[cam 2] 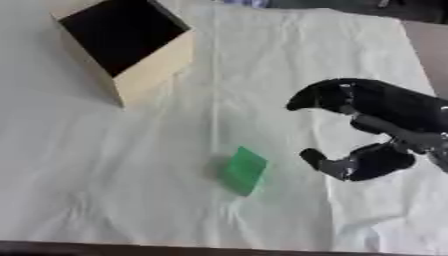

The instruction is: Pick up objects on the table and place them in the box.

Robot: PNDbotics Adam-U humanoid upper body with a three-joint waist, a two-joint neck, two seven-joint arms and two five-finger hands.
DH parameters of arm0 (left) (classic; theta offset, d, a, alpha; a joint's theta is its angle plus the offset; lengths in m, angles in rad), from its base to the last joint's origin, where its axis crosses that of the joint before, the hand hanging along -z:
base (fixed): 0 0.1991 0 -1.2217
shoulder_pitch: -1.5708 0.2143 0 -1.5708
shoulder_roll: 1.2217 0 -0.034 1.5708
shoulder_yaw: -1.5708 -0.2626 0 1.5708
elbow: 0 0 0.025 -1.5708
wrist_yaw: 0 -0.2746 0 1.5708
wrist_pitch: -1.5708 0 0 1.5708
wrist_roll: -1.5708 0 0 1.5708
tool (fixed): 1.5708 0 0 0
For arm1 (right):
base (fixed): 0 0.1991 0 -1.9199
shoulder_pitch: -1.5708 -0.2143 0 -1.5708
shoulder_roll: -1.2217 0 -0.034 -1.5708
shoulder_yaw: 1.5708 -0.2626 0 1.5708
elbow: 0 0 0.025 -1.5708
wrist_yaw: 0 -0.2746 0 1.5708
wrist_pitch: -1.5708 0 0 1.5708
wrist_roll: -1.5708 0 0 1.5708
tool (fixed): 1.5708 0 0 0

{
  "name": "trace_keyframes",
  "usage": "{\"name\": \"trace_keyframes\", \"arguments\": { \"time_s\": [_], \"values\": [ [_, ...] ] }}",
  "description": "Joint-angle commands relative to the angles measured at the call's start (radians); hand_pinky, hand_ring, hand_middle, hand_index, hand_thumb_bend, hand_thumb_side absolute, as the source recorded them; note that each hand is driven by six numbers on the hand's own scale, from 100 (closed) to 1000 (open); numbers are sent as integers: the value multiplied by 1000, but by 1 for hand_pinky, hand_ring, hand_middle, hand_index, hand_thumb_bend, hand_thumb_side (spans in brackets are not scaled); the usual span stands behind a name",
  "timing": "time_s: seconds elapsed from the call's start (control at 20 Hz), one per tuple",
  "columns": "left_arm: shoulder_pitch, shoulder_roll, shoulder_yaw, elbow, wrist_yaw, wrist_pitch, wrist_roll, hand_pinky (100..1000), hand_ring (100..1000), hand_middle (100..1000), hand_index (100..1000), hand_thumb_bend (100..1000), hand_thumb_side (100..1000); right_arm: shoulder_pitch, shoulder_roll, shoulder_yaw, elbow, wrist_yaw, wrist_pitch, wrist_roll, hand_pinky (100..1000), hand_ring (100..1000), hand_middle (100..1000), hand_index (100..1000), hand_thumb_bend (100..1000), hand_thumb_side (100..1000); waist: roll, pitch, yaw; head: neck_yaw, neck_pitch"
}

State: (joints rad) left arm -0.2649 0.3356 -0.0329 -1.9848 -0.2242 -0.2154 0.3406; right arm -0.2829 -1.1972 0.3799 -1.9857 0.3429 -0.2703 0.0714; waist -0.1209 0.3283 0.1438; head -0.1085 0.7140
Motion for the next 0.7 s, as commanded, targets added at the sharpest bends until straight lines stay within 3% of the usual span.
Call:
{"name": "trace_keyframes", "arguments": {
  "time_s": [0.05, 0.2, 0.45, 0.7],
  "values": [
    [-10, 15, -1, -15, 7, -1, -5, 569, 582, 760, 743, 267, 687, -29, -14, 13, -14, -8, 3, 53, 870, 897, 823, 932, 282, 654, 2, -14, 2, -6, 7],
    [-10, 13, -4, -15, 10, 0, -8, 569, 582, 760, 742, 266, 688, -62, 3, 35, -14, -20, 14, 110, 870, 899, 828, 945, 315, 630, 0, -15, 5, -8, 7],
    [-9, 11, -7, -15, 14, 1, -12, 568, 582, 760, 740, 265, 689, -110, 37, 67, -14, -36, 60, 186, 856, 897, 819, 952, 355, 489, -1, -15, 9, -10, 9],
    [-10, 9, -9, -15, 17, 2, -16, 568, 582, 760, 740, 264, 690, -163, 83, 101, -14, -55, 108, 253, 858, 907, 818, 956, 356, 463, -1, -15, 13, -13, 10]
  ]
}}
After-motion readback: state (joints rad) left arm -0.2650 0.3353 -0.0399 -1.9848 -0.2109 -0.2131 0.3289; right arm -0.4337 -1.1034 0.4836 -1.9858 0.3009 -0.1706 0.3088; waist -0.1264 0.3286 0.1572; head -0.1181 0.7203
